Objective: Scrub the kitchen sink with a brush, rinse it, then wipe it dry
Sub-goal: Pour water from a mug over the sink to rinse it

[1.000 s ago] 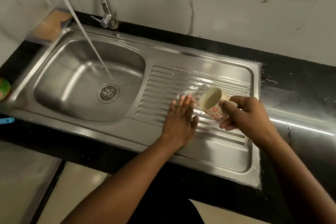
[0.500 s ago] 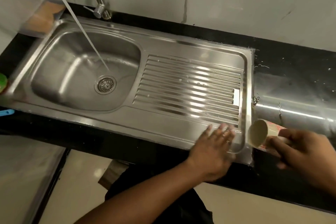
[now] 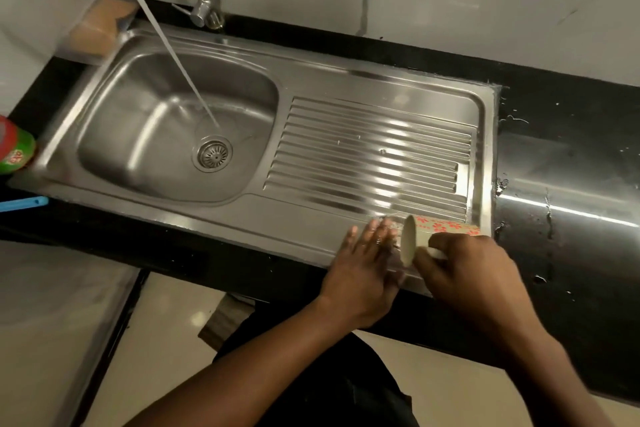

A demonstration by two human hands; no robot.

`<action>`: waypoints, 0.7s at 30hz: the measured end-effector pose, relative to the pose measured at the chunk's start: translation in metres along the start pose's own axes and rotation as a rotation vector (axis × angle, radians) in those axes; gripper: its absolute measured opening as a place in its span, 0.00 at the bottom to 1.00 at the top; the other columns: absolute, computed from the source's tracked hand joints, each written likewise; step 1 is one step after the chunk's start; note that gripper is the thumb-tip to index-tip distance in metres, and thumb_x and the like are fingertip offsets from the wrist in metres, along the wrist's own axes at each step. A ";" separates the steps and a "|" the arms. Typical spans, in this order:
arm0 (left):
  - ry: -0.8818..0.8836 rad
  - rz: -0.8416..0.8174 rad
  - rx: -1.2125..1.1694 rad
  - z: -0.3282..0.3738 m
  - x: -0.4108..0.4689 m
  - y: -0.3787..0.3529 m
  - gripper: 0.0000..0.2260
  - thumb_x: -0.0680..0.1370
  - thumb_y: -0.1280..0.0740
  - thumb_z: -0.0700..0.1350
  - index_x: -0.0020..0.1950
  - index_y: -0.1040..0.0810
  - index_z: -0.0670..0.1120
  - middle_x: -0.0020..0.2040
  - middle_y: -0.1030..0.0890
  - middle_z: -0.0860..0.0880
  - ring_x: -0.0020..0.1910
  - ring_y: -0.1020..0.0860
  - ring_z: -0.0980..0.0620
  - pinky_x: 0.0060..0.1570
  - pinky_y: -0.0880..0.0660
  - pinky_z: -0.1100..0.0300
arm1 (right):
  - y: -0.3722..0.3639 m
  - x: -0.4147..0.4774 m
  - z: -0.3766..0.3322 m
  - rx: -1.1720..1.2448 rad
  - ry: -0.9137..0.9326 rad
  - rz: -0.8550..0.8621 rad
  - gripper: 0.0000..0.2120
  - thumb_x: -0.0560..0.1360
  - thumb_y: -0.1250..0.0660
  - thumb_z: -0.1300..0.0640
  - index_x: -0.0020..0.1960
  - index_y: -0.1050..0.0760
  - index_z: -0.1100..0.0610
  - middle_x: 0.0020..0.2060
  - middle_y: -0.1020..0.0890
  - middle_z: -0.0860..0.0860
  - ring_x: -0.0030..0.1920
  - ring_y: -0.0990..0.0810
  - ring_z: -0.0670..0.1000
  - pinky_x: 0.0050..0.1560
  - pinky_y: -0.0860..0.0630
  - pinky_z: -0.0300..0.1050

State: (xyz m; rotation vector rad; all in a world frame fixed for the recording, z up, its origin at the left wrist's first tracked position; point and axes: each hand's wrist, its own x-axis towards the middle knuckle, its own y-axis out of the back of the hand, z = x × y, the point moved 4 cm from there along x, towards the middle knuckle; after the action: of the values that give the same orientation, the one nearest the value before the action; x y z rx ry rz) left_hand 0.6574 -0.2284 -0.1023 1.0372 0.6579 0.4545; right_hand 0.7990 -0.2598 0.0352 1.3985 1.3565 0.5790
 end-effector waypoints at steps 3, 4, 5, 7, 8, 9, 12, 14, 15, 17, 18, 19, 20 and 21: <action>0.117 -0.012 0.036 -0.041 -0.023 0.013 0.33 0.85 0.59 0.62 0.85 0.59 0.46 0.85 0.62 0.46 0.83 0.65 0.48 0.82 0.57 0.41 | 0.002 0.004 -0.019 0.460 -0.028 -0.006 0.13 0.82 0.33 0.49 0.40 0.20 0.51 0.28 0.17 0.52 0.28 0.17 0.52 0.30 0.20 0.51; 0.158 -0.009 0.044 -0.052 -0.029 0.017 0.33 0.85 0.60 0.62 0.85 0.61 0.47 0.85 0.63 0.46 0.83 0.65 0.47 0.82 0.58 0.41 | 0.005 0.003 -0.022 0.649 -0.086 -0.021 0.09 0.82 0.32 0.52 0.45 0.18 0.52 0.31 0.15 0.52 0.29 0.15 0.53 0.30 0.19 0.49; 0.200 -0.005 0.042 -0.062 -0.033 0.022 0.33 0.85 0.61 0.63 0.85 0.62 0.47 0.85 0.64 0.47 0.83 0.66 0.47 0.82 0.59 0.41 | 0.008 0.002 -0.024 0.812 -0.140 -0.028 0.08 0.82 0.32 0.55 0.47 0.17 0.54 0.33 0.14 0.54 0.30 0.14 0.55 0.30 0.18 0.47; 0.267 0.000 0.021 -0.073 -0.033 0.029 0.33 0.85 0.63 0.65 0.85 0.63 0.47 0.84 0.65 0.47 0.83 0.67 0.48 0.82 0.61 0.41 | 0.014 -0.001 -0.022 0.997 -0.191 -0.036 0.12 0.83 0.33 0.58 0.41 0.17 0.54 0.33 0.15 0.59 0.31 0.15 0.59 0.30 0.18 0.46; 0.273 -0.001 0.011 -0.074 -0.031 0.031 0.34 0.85 0.63 0.65 0.85 0.63 0.47 0.84 0.66 0.47 0.82 0.68 0.48 0.82 0.61 0.42 | 0.015 -0.002 -0.018 1.040 -0.205 -0.037 0.16 0.83 0.33 0.58 0.37 0.18 0.53 0.31 0.16 0.61 0.30 0.16 0.60 0.30 0.18 0.47; 0.254 -0.001 0.006 -0.071 -0.026 0.032 0.34 0.85 0.63 0.66 0.85 0.63 0.47 0.84 0.66 0.48 0.82 0.68 0.48 0.82 0.62 0.42 | 0.016 -0.004 -0.012 1.062 -0.223 -0.030 0.18 0.82 0.33 0.58 0.34 0.20 0.53 0.31 0.17 0.62 0.30 0.16 0.60 0.30 0.19 0.46; 0.086 0.002 0.003 -0.045 -0.006 0.031 0.34 0.85 0.61 0.65 0.85 0.62 0.47 0.84 0.65 0.48 0.82 0.68 0.49 0.82 0.62 0.43 | 0.024 -0.012 0.010 1.009 -0.282 0.025 0.13 0.82 0.32 0.57 0.40 0.17 0.57 0.34 0.16 0.64 0.29 0.17 0.60 0.29 0.20 0.45; -0.034 -0.013 -0.005 -0.024 0.007 0.024 0.33 0.86 0.58 0.64 0.85 0.60 0.47 0.85 0.64 0.49 0.82 0.68 0.50 0.82 0.62 0.43 | 0.030 -0.017 0.025 0.921 -0.317 0.073 0.10 0.82 0.32 0.57 0.45 0.16 0.60 0.36 0.14 0.61 0.31 0.15 0.60 0.28 0.19 0.44; -0.075 -0.022 -0.005 -0.016 0.012 0.020 0.33 0.86 0.57 0.64 0.85 0.59 0.46 0.85 0.63 0.49 0.83 0.67 0.51 0.82 0.62 0.44 | 0.033 -0.018 0.032 0.853 -0.322 0.091 0.08 0.82 0.32 0.57 0.47 0.16 0.58 0.37 0.13 0.59 0.31 0.15 0.59 0.29 0.19 0.43; -0.100 -0.036 0.023 -0.010 0.017 0.013 0.33 0.86 0.57 0.63 0.85 0.58 0.46 0.85 0.62 0.48 0.83 0.66 0.51 0.82 0.60 0.44 | 0.036 -0.019 0.038 0.694 -0.303 0.124 0.05 0.82 0.31 0.56 0.51 0.17 0.55 0.34 0.13 0.53 0.31 0.14 0.54 0.30 0.18 0.43; -0.094 -0.040 0.039 -0.012 0.017 0.011 0.32 0.86 0.57 0.63 0.85 0.58 0.46 0.85 0.62 0.49 0.83 0.66 0.51 0.82 0.60 0.45 | 0.037 -0.018 0.039 0.596 -0.281 0.140 0.05 0.81 0.31 0.56 0.52 0.17 0.54 0.32 0.14 0.52 0.30 0.14 0.50 0.31 0.19 0.42; -0.086 -0.039 0.050 -0.016 0.016 0.011 0.32 0.86 0.57 0.62 0.85 0.59 0.47 0.85 0.63 0.49 0.83 0.66 0.51 0.82 0.60 0.45 | 0.037 -0.015 0.038 0.495 -0.256 0.151 0.05 0.81 0.31 0.56 0.51 0.17 0.54 0.29 0.15 0.50 0.29 0.15 0.47 0.31 0.21 0.40; -0.075 -0.035 0.055 -0.023 0.014 0.012 0.32 0.86 0.58 0.62 0.85 0.60 0.48 0.84 0.64 0.50 0.83 0.66 0.52 0.82 0.61 0.45 | 0.035 -0.011 0.035 0.415 -0.238 0.155 0.06 0.81 0.31 0.56 0.48 0.17 0.55 0.27 0.16 0.48 0.27 0.17 0.43 0.30 0.24 0.37; -0.059 -0.034 0.055 -0.031 0.010 0.014 0.31 0.86 0.58 0.62 0.85 0.61 0.48 0.84 0.65 0.51 0.82 0.67 0.52 0.82 0.61 0.46 | 0.032 -0.006 0.031 0.367 -0.225 0.153 0.07 0.81 0.31 0.56 0.45 0.18 0.54 0.26 0.17 0.47 0.26 0.17 0.42 0.29 0.24 0.36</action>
State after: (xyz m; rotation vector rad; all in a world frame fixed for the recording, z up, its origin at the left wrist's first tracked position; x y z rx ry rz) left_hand 0.6430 -0.1959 -0.1034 1.0858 0.6369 0.3767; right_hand 0.8378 -0.2692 0.0552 1.8174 1.2196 0.2647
